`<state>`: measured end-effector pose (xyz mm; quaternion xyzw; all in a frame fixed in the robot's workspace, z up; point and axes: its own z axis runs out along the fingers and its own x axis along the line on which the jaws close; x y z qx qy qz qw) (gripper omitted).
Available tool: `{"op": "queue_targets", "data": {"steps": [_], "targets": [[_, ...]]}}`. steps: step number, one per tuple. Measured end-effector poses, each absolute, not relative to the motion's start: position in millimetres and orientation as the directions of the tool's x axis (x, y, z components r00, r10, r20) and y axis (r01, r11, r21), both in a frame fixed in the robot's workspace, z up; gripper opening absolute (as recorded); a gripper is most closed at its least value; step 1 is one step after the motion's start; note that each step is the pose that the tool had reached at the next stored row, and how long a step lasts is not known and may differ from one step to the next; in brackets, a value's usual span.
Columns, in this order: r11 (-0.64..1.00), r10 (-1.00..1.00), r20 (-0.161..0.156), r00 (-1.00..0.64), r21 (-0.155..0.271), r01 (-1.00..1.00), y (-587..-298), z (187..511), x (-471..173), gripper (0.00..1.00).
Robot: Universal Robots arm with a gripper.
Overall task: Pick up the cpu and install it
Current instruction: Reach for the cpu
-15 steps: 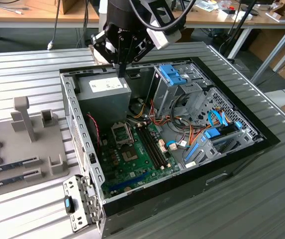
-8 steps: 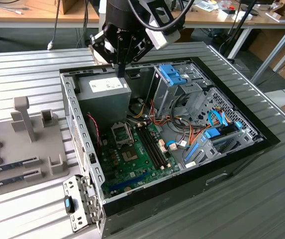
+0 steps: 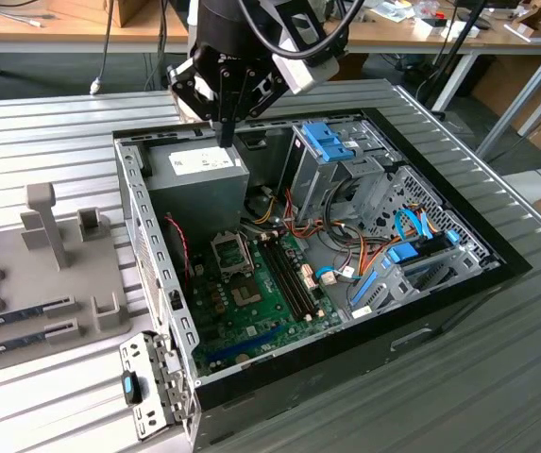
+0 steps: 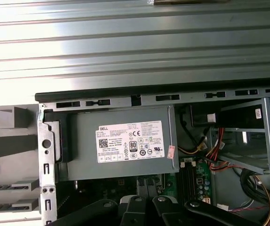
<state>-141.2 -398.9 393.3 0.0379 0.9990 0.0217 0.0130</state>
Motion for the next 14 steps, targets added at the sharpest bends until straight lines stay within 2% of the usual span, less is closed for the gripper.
{"op": "queue_targets", "data": {"steps": [14], "targets": [[0.996, 0.076, -0.024, -0.997, 0.044, 0.075, -398.9, 393.3, -144.9, 0.11]]}}
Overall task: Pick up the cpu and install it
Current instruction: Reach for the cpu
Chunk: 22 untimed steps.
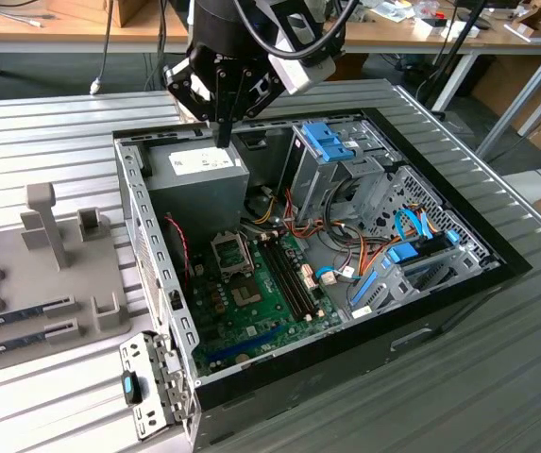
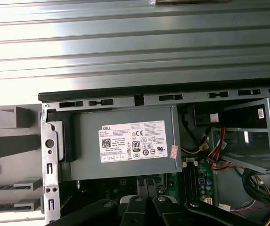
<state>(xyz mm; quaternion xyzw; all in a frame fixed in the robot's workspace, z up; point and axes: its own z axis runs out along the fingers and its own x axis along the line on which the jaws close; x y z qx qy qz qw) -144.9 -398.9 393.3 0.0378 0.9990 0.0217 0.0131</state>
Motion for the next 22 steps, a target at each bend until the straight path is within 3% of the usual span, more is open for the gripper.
{"op": "queue_targets", "data": {"steps": [22], "targets": [[0.996, 0.076, -0.024, -0.997, 0.044, 0.075, -398.9, 393.3, -151.1, 0.11]]}}
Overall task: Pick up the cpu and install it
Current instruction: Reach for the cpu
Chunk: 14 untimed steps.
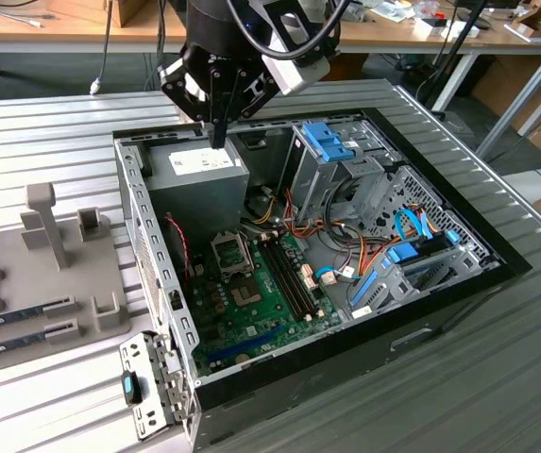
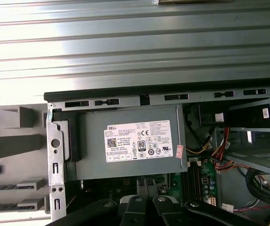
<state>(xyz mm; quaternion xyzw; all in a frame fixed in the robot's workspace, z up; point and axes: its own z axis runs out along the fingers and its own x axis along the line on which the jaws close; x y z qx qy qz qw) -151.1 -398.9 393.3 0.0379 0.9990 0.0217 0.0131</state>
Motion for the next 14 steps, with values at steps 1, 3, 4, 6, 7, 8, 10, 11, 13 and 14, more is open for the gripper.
{"op": "queue_targets", "data": {"steps": [1, 3, 4, 6, 7, 8, 10, 11, 13, 14], "targets": [[0.996, 0.076, -0.024, -0.997, 0.044, 0.075, -398.9, 393.3, -151.6, 0.11], [0.996, 0.076, -0.024, -0.997, 0.044, 0.075, -398.9, 393.3, -152.3, 0.11], [0.996, 0.076, -0.024, -0.997, 0.044, 0.075, -398.9, 393.3, -152.7, 0.11], [0.996, 0.076, -0.024, -0.997, 0.044, 0.075, -398.9, 393.3, -153.2, 0.11], [0.996, 0.076, -0.024, -0.997, 0.044, 0.075, -398.9, 393.3, -153.5, 0.11], [0.996, 0.076, -0.024, -0.997, 0.044, 0.075, -398.9, 393.3, -153.8, 0.11], [0.996, 0.076, -0.024, -0.997, 0.044, 0.075, -398.9, 393.3, -154.3, 0.11], [0.996, 0.076, -0.024, -0.997, 0.044, 0.075, -398.9, 393.3, -154.6, 0.11], [0.996, 0.076, -0.024, -0.997, 0.044, 0.075, -398.9, 393.3, -155.3, 0.11], [0.996, 0.076, -0.024, -0.997, 0.044, 0.075, -398.9, 393.3, -155.7, 0.11]]}}
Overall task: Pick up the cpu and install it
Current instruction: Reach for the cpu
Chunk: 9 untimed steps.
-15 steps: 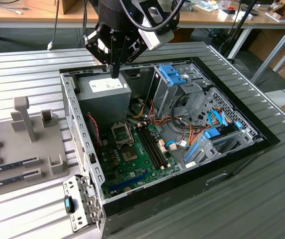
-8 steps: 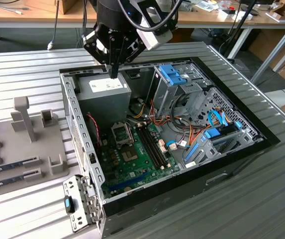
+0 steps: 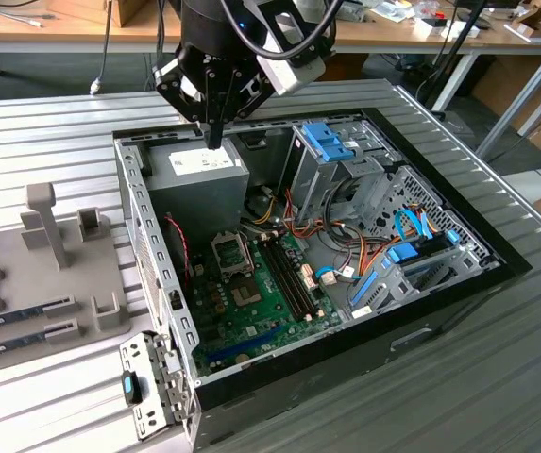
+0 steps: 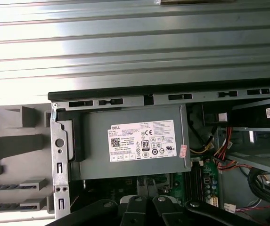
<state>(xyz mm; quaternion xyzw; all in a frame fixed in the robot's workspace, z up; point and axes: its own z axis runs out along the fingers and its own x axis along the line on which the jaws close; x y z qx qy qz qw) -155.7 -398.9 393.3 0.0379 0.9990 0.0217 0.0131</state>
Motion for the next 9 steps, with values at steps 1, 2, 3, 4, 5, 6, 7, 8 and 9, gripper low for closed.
{"op": "queue_targets", "data": {"steps": [1, 2, 3, 4, 5, 6, 7, 8, 9], "targets": [[0.996, 0.076, -0.024, -0.997, 0.044, 0.075, -398.9, 393.3, -156.1, 0.11], [0.996, 0.076, -0.024, -0.997, 0.044, 0.075, -398.9, 393.3, -156.5, 0.11], [0.996, 0.076, -0.024, -0.997, 0.044, 0.075, -398.9, 393.3, -156.8, 0.11], [0.996, 0.076, -0.024, -0.997, 0.044, 0.075, -398.9, 393.3, -157.2, 0.11], [0.996, 0.076, -0.024, -0.997, 0.044, 0.075, -398.9, 393.3, -157.6, 0.11], [0.996, 0.076, -0.024, -0.997, 0.044, 0.075, -398.9, 393.3, -157.9, 0.11], [0.996, 0.076, -0.024, -0.997, 0.044, 0.075, -398.9, 393.3, -158.1, 0.11], [0.996, 0.076, -0.024, -0.997, 0.044, 0.075, -398.9, 393.3, -158.5, 0.11], [0.996, 0.076, -0.024, -0.997, 0.044, 0.075, -398.9, 393.3, -158.7, 0.11]]}}
